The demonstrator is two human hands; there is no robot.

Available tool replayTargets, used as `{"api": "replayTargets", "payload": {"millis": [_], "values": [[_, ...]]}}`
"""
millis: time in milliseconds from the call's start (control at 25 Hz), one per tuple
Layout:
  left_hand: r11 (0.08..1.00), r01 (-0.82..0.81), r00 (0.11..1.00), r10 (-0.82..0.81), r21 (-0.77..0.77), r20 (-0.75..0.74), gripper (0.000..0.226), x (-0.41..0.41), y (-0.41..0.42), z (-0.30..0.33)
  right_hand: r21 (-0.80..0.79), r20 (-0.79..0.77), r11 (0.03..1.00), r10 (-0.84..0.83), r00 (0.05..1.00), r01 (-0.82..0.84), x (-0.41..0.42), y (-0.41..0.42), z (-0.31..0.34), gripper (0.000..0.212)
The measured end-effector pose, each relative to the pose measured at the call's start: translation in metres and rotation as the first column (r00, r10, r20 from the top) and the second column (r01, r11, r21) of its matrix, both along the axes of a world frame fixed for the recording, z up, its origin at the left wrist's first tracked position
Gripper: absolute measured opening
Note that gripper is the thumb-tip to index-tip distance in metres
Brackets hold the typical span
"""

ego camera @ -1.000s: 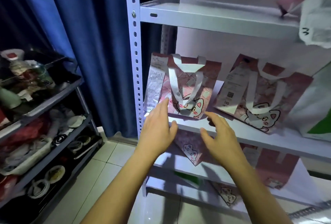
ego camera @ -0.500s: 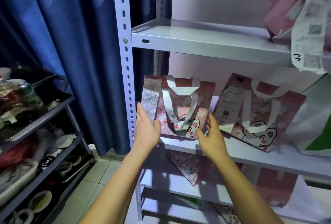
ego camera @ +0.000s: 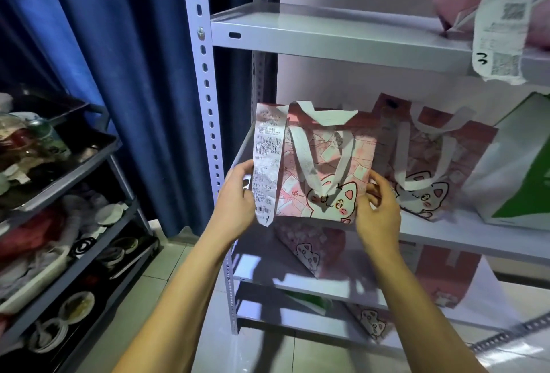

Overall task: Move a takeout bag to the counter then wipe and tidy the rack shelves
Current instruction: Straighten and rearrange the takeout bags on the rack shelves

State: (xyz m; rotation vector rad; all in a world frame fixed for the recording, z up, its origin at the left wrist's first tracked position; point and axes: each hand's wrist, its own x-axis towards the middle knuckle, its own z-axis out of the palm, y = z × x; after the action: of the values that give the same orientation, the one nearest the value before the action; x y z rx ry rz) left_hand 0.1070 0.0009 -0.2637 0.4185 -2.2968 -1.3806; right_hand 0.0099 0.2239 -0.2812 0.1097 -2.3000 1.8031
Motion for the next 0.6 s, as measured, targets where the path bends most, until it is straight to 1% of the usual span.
{"api": "replayTargets", "payload": {"millis": [120, 200, 320, 440, 600], "values": [[0.999, -0.029, 0.997, 0.030, 0.015, -0.067, 0.049, 0.017, 0.013, 0.001, -0.053, -0.013, 0.998, -0.042, 0.999, 0.042, 0.018, 0.014, 0.010, 0.042], [0.995, -0.091, 0.989, 0.096, 0.045, -0.115, 0.041, 0.030, 0.027, 0.000, -0.105, -0.034, 0.993, -0.064, 0.997, 0.060, 0.033, 0.024, 0.014, 0.043], [0.977, -0.165, 0.967, 0.188, 0.137, -0.172, 0.038, 0.053, 0.052, 0.000, -0.172, -0.055, 0.983, -0.071, 0.996, 0.060, 0.056, 0.037, 0.018, 0.046], [0.955, -0.224, 0.943, 0.263, 0.193, -0.204, 0.036, 0.073, 0.071, 0.010, -0.225, -0.073, 0.973, -0.061, 0.995, 0.044, 0.076, 0.048, 0.024, 0.042], [0.945, -0.234, 0.892, 0.303, 0.230, -0.336, 0.035, 0.092, 0.096, 0.035, -0.356, -0.164, 0.933, -0.117, 0.979, 0.052, 0.103, 0.059, 0.043, 0.036]]}}
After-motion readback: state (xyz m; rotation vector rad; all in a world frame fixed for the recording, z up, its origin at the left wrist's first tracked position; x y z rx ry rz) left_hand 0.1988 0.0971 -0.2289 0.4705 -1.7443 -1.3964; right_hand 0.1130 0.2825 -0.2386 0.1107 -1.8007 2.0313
